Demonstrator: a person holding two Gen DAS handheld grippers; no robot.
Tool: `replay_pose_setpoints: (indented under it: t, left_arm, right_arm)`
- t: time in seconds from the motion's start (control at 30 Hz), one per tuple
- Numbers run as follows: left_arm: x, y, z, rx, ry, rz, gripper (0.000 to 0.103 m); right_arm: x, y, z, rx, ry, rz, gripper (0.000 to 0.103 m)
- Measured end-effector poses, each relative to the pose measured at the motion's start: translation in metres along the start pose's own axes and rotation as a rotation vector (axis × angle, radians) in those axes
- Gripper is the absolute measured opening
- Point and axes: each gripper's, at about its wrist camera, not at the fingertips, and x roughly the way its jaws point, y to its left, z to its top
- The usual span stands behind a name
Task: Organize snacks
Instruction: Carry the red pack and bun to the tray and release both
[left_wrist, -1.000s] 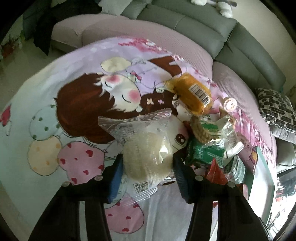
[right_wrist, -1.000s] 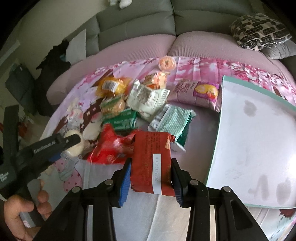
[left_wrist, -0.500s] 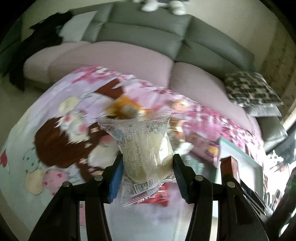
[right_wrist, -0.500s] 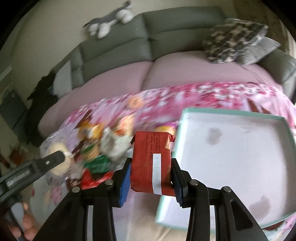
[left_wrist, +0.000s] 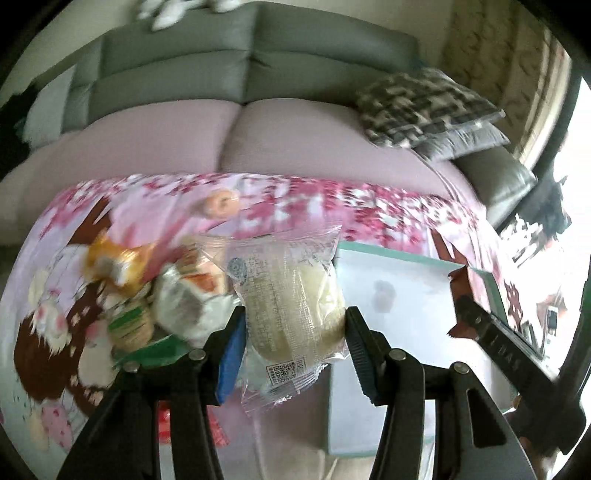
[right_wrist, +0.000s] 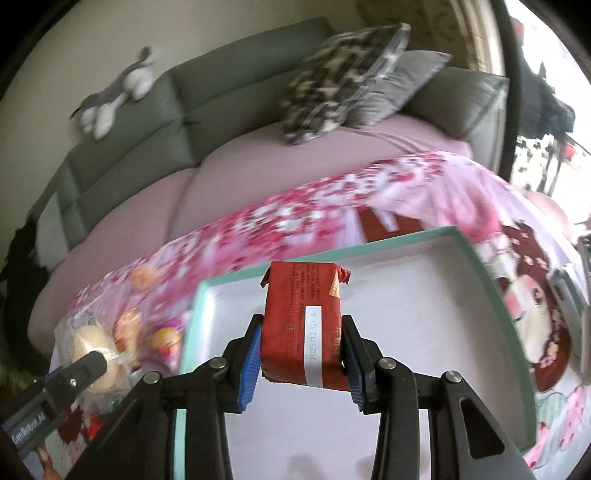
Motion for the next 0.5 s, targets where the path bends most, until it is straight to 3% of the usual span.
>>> replay_pose_setpoints:
  t: [0.17, 0.5]
  left_arm:
    - [0.014, -0.035, 0.014, 0.093, -0.002, -0.041, 0.054]
    - [0.056, -0.085, 0.024, 0.196, 0.036, -0.080, 0.054]
  right_arm:
    - [0.007, -0.025, 0.008, 0.046, 0.003, -0.054, 0.043]
    - [0.019, -0.039, 0.007, 0.083, 0.033, -0.075, 0.043]
